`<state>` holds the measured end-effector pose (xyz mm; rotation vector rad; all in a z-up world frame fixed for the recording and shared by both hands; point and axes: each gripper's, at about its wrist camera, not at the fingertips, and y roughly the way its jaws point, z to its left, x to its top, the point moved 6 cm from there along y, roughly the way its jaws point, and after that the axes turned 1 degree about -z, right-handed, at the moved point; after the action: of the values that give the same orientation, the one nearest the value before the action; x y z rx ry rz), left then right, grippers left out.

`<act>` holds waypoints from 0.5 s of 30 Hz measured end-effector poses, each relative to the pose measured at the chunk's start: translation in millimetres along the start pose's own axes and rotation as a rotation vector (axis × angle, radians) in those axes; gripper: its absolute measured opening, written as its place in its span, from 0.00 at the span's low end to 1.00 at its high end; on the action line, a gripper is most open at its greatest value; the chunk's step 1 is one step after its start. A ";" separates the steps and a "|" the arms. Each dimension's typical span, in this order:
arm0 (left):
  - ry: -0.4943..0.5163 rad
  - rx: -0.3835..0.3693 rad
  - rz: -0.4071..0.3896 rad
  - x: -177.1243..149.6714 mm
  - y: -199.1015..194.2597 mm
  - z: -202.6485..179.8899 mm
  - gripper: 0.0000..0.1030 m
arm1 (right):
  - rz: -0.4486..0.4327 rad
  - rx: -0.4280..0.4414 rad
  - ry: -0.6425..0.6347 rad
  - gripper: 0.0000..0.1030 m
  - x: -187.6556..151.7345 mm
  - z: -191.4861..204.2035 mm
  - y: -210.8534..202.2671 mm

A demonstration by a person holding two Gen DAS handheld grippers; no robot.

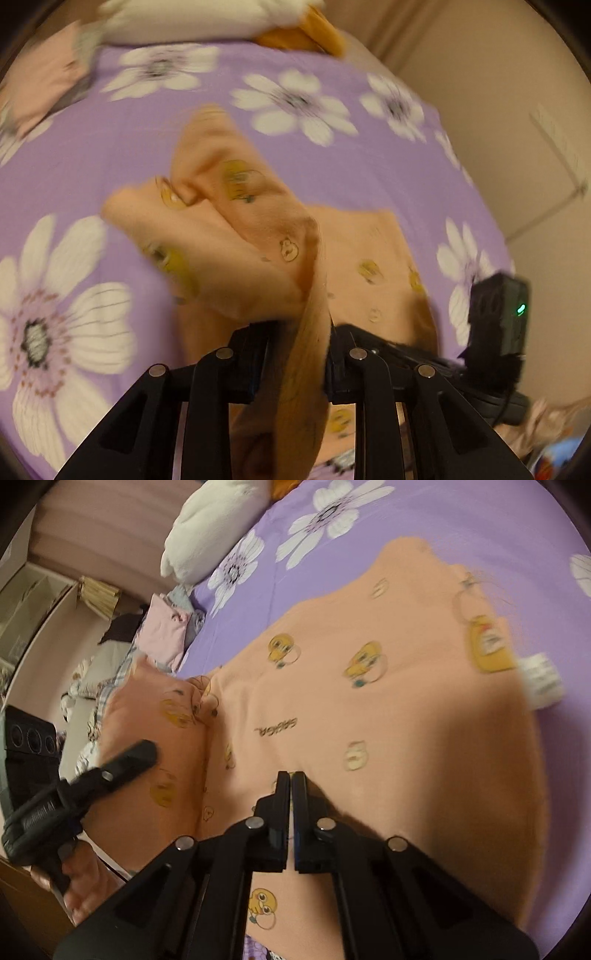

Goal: Fold small clothes

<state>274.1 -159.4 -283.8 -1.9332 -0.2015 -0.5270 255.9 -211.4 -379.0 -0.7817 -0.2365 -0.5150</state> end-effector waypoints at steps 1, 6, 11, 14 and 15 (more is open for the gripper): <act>0.007 -0.009 0.022 -1.8 7.4 -6.0 0.23 | -0.009 0.002 0.011 0.00 1.1 -3.1 -4.0; 0.008 -0.090 0.168 -16.3 20.7 -27.0 0.25 | 0.014 0.052 0.060 0.00 -0.2 -13.5 -6.7; 0.002 -0.090 0.034 -5.2 -33.2 -9.0 0.62 | 0.018 0.032 0.027 0.00 -2.0 -9.8 -6.6; -0.012 0.001 -0.048 -3.5 -50.4 15.0 0.66 | 0.016 0.024 0.018 0.00 -0.7 -8.8 -5.2; -0.020 0.044 -0.067 -6.8 -53.1 27.7 0.66 | 0.016 0.025 0.020 0.00 -0.5 -9.2 -5.0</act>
<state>255.7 -111.6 -252.0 -1.8944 -0.2896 -0.5427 253.0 -220.9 -382.5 -0.7529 -0.2176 -0.5043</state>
